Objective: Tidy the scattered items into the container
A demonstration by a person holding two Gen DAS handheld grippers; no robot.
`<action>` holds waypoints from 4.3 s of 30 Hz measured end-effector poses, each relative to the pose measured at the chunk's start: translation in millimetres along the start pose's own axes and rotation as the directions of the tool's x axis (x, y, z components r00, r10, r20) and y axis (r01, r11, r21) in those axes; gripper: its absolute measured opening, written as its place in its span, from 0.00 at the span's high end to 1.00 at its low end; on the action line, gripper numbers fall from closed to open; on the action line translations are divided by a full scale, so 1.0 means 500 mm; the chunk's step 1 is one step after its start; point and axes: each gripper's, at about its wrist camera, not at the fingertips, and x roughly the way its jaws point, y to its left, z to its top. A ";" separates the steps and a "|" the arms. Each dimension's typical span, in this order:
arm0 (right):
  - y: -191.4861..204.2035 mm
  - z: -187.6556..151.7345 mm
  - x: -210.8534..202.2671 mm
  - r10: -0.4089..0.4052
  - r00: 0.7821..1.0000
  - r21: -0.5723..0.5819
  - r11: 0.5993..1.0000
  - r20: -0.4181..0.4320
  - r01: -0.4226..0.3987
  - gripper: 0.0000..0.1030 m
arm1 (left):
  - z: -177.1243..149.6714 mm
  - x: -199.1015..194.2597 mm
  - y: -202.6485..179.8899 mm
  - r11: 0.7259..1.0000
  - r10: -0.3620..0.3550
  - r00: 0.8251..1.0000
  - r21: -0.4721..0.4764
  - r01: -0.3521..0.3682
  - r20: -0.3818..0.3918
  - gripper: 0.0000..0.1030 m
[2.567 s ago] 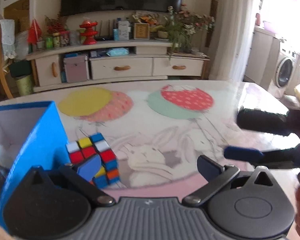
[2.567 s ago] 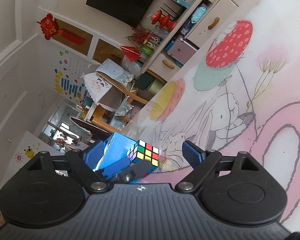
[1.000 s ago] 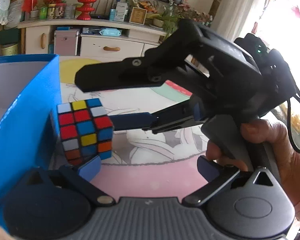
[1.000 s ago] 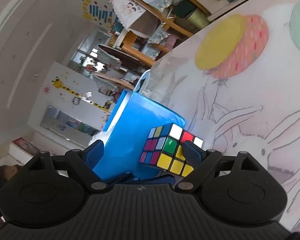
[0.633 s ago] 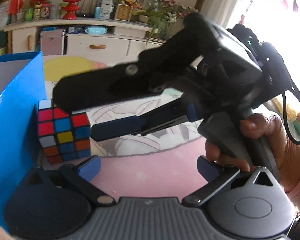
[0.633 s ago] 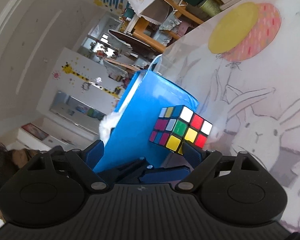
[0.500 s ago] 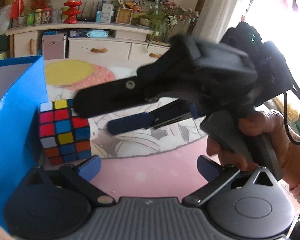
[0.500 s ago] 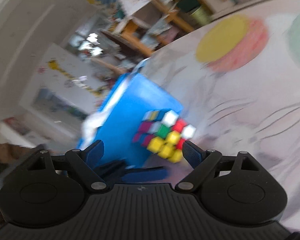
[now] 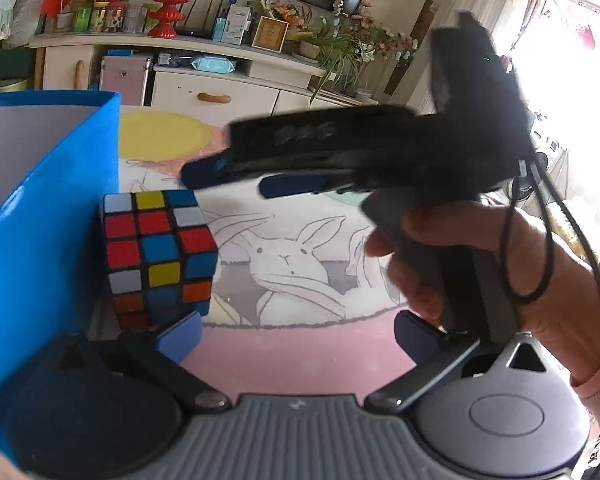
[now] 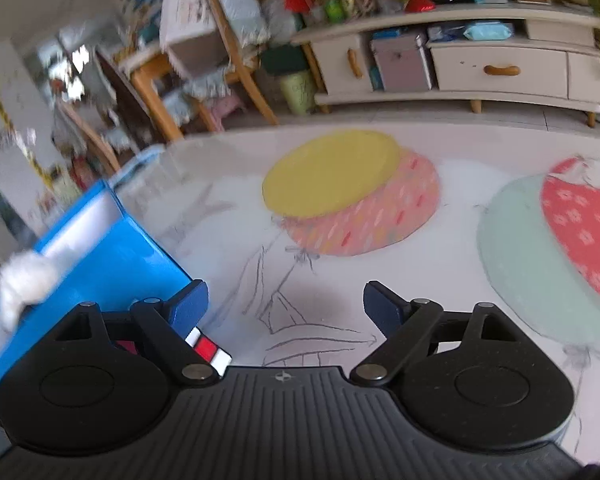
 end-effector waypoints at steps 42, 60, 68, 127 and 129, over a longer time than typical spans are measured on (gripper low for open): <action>-0.036 -0.212 -0.288 0.258 0.958 0.028 0.964 0.122 -0.263 0.00 | -0.117 -0.123 -0.117 0.991 -0.039 0.996 0.122 0.049 -0.078 0.00; 0.071 -0.217 -0.241 0.257 0.960 -0.251 0.942 0.108 -0.224 0.00 | -0.111 -0.136 -0.082 0.982 0.161 0.987 0.098 -0.161 0.008 0.01; 0.005 -0.232 -0.293 0.171 0.968 -0.131 0.980 0.186 -0.148 0.00 | -0.071 -0.146 -0.077 0.980 0.186 0.977 0.058 -0.192 0.101 0.14; 0.094 -0.186 -0.148 0.321 0.946 -0.150 0.938 0.047 -0.311 0.00 | -0.083 -0.089 -0.043 0.973 0.222 0.974 0.057 -0.224 0.050 0.44; 0.098 -0.188 -0.148 0.310 0.950 -0.161 0.940 0.037 -0.301 0.01 | -0.083 -0.088 -0.044 0.972 0.224 0.973 0.058 -0.227 0.052 0.44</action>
